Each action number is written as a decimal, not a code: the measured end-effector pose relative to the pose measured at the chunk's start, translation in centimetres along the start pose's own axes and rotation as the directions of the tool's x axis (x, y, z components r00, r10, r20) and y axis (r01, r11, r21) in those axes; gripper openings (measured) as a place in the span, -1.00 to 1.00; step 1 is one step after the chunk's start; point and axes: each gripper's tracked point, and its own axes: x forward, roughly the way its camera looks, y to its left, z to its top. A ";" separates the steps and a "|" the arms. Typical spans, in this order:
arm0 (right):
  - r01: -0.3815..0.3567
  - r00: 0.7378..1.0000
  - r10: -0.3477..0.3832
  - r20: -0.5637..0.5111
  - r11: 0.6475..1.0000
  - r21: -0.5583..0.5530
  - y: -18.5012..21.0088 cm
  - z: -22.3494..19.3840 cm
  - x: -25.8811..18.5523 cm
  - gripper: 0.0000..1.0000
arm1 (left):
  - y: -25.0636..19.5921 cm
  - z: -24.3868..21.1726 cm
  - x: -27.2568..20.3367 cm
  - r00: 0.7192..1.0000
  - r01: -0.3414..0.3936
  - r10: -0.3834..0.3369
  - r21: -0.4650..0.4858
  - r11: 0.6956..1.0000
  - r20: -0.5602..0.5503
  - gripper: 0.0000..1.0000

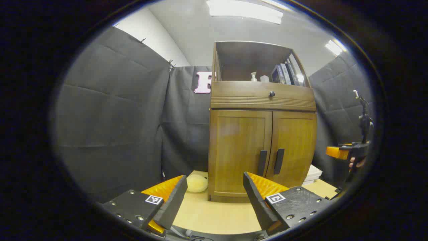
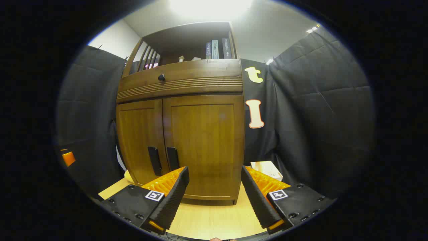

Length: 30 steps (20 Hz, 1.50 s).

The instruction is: Open the right door of the double-door shoe cabinet with the right hand, and open the left door with the left hand.

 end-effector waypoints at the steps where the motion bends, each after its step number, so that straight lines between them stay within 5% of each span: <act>1: -0.011 1.000 0.011 0.004 1.000 0.001 0.4 0.2 -0.1 0.86 | 0.1 -0.4 -0.6 1.000 -0.004 0.004 0.001 1.000 -0.011 0.93; 10: -0.162 0.987 0.162 -0.012 0.987 0.008 4.8 0.1 0.2 1.00 | 0.5 0.5 -1.6 0.998 -0.052 0.053 -0.054 0.997 0.019 0.94; 11: -0.179 0.984 0.179 -0.026 0.984 0.001 5.3 -0.1 0.4 0.86 | 0.4 0.6 -1.6 0.998 -0.056 0.057 -0.053 0.997 0.020 0.93; 25: -0.171 0.985 0.171 -0.037 0.985 0.018 6.5 0.0 3.0 0.86 | -0.1 -0.5 -2.0 0.999 0.021 -0.023 -0.051 0.998 -0.028 0.94; 30: -0.190 0.981 0.191 -0.014 0.981 0.048 8.6 1.5 5.9 0.84 | -0.1 -0.9 -1.9 0.998 -0.005 0.003 -0.030 1.000 -0.062 0.93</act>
